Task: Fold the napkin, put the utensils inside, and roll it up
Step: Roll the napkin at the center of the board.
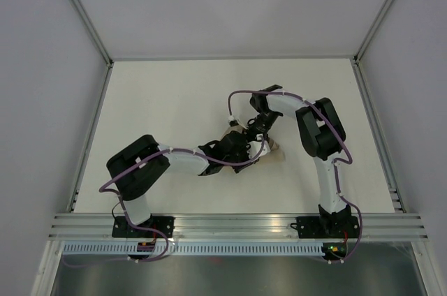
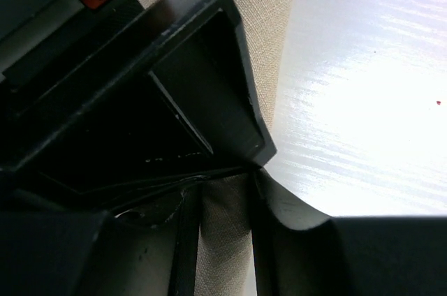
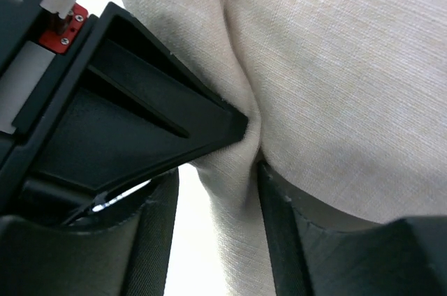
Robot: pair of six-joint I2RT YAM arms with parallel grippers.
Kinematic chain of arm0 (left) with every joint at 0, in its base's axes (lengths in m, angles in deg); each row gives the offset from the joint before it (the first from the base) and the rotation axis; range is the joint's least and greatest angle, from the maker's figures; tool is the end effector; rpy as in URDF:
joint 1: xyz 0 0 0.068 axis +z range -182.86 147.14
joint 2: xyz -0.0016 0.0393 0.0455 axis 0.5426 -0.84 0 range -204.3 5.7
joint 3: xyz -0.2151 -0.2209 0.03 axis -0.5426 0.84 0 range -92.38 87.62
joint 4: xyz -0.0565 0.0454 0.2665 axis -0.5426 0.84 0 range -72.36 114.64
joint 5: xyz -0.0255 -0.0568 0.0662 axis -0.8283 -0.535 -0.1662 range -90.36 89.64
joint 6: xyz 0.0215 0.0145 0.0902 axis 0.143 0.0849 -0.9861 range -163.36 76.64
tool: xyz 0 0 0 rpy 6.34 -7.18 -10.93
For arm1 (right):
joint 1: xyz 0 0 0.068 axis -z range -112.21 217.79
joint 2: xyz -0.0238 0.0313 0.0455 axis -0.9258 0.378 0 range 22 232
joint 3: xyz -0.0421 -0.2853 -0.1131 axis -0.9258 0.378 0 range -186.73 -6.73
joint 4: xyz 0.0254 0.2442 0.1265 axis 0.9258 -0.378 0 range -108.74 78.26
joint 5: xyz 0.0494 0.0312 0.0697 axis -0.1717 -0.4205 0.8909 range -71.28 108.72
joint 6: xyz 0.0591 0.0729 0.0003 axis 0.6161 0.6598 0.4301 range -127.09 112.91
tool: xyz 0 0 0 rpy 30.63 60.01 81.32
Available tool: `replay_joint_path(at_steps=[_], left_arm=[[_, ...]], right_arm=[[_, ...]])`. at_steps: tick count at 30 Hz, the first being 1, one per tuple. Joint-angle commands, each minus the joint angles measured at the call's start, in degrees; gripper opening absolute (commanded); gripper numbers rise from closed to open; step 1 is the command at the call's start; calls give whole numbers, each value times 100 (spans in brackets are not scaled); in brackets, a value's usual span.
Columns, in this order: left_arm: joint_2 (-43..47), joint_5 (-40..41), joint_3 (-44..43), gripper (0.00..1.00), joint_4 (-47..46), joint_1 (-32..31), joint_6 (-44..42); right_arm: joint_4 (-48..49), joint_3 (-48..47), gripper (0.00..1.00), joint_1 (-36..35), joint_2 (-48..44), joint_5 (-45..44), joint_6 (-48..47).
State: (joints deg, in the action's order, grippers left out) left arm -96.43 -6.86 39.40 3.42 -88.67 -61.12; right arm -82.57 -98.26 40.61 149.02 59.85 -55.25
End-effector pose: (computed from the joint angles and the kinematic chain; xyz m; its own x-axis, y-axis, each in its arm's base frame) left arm 0.2208 -0.3422 0.1326 -0.0762 0.6514 -0.7549 0.9388 0.3020 0.1659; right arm 0.3395 0.2368 0.1199 -0.4356 -0.8546 -0.2828 -0.7559 0.1767 0.6304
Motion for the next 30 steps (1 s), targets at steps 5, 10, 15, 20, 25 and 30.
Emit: replay_joint_path(at_steps=[5, 10, 15, 20, 25, 30], left_arm=[[-361, -887, -11, 2, 472, 272, 466], [-360, -1168, -2, 2, 481, 395, 536], [-369, -1441, -29, 2, 525, 518, 650], [-422, -1801, -143, 2, 657, 685, 756], [-536, -2118, -257, 2, 771, 791, 1010], [-554, -2434, -231, 2, 693, 897, 1318]], right_arm=[[1246, 38, 62, 134, -370, -456, -53], [1326, 12, 64, 397, -705, -289, 123], [1641, 178, 64, 792, -1188, -149, 341], [2099, 722, 65, 1249, -1977, -78, 430], [2756, 1557, 65, 1531, -2918, -139, 334], [3391, 2858, 69, 1523, -4140, -263, -78]])
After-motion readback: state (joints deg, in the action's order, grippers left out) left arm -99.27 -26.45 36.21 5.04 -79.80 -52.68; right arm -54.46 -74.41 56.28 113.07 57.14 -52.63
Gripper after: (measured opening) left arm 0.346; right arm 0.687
